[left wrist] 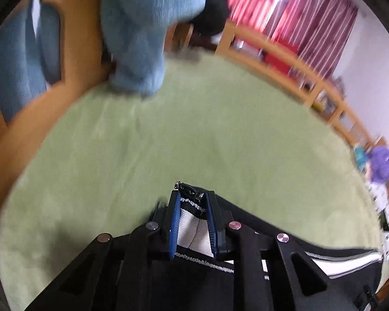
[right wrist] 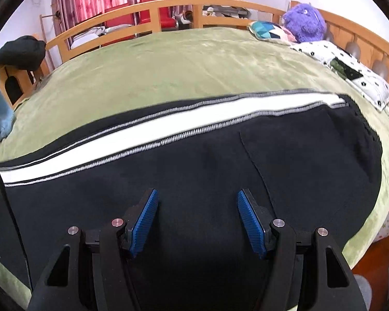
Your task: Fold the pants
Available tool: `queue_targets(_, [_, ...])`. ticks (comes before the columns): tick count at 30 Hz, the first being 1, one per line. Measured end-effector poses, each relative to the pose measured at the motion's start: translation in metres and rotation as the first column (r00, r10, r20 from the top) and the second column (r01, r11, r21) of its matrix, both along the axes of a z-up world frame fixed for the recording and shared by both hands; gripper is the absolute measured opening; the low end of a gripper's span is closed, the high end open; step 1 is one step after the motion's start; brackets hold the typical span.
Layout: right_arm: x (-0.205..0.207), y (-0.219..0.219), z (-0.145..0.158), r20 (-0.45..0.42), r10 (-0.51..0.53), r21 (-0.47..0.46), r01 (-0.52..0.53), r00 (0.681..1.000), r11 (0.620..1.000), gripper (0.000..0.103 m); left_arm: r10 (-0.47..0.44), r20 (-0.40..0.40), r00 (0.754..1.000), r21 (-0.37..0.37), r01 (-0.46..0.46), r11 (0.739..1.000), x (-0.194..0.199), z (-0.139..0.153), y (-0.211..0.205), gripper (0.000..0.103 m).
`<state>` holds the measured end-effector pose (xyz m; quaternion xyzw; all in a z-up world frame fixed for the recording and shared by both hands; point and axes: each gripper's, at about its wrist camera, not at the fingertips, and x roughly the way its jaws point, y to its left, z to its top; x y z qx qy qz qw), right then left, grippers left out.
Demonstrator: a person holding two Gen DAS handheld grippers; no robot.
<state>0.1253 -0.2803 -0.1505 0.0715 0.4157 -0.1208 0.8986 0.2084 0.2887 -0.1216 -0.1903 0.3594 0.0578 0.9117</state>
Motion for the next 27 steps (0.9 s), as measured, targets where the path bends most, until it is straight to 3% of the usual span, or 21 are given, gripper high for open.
queue_targets(2, [0.003, 0.001, 0.003, 0.008, 0.015, -0.005, -0.015, 1.0, 1.0, 0.064, 0.009, -0.035, 0.999, 0.097, -0.006, 0.995, 0.011, -0.007, -0.006, 0.019])
queue_targets(5, [0.002, 0.004, 0.002, 0.004, 0.034, -0.009, -0.034, 0.999, 0.999, 0.064, 0.035, -0.187, 0.982, 0.096, -0.017, 0.995, 0.029, -0.051, -0.006, 0.02])
queue_targets(6, [0.002, 0.005, 0.001, -0.002, 0.037, -0.012, -0.037, 0.999, 0.999, 0.064, 0.046, -0.188, 0.981, 0.094, -0.029, 0.995, 0.028, -0.058, -0.006, 0.022])
queue_targets(10, [-0.005, 0.003, 0.002, -0.01, 0.046, -0.009, -0.046, 0.999, 0.999, 0.064, 0.093, -0.155, 0.983, 0.119, -0.075, 0.99, 0.012, -0.028, -0.005, 0.043])
queue_targets(12, [-0.009, 0.003, 0.001, -0.004, 0.051, -0.001, -0.051, 0.999, 0.999, 0.064, 0.079, -0.116, 0.99, 0.123, -0.064, 0.99, -0.001, -0.01, -0.006, 0.061])
queue_targets(15, [-0.011, 0.003, -0.018, -0.065, 0.061, 0.009, -0.06, 0.996, 0.998, 0.066, 0.038, -0.083, 0.996, 0.134, -0.027, 0.991, -0.036, 0.007, -0.017, 0.061])
queue_targets(17, [-0.011, 0.006, -0.037, -0.12, 0.07, -0.03, -0.074, 0.99, 0.997, 0.066, -0.006, -0.087, 0.996, 0.088, 0.013, 0.996, -0.058, 0.005, -0.025, 0.061])
queue_targets(20, [-0.016, 0.018, -0.033, -0.11, 0.083, -0.099, -0.094, 0.991, 0.991, 0.066, -0.101, -0.102, 0.99, 0.005, 0.102, 0.995, -0.084, -0.005, -0.049, 0.061])
queue_targets(23, [-0.026, 0.019, -0.018, -0.067, 0.093, -0.014, -0.094, 0.993, 0.995, 0.066, -0.198, -0.123, 0.972, -0.054, 0.193, 0.98, -0.098, -0.026, -0.085, 0.061])
queue_targets(26, [-0.038, 0.026, -0.006, -0.036, 0.125, -0.01, -0.126, 0.991, 0.992, 0.066, -0.219, -0.226, 0.949, 0.0, 0.225, 0.974, -0.106, -0.057, -0.117, 0.061])
queue_targets(27, [-0.042, 0.029, -0.004, -0.036, 0.129, -0.038, -0.13, 0.991, 0.991, 0.066, -0.191, -0.271, 0.943, 0.052, 0.213, 0.976, -0.11, -0.07, -0.12, 0.052])
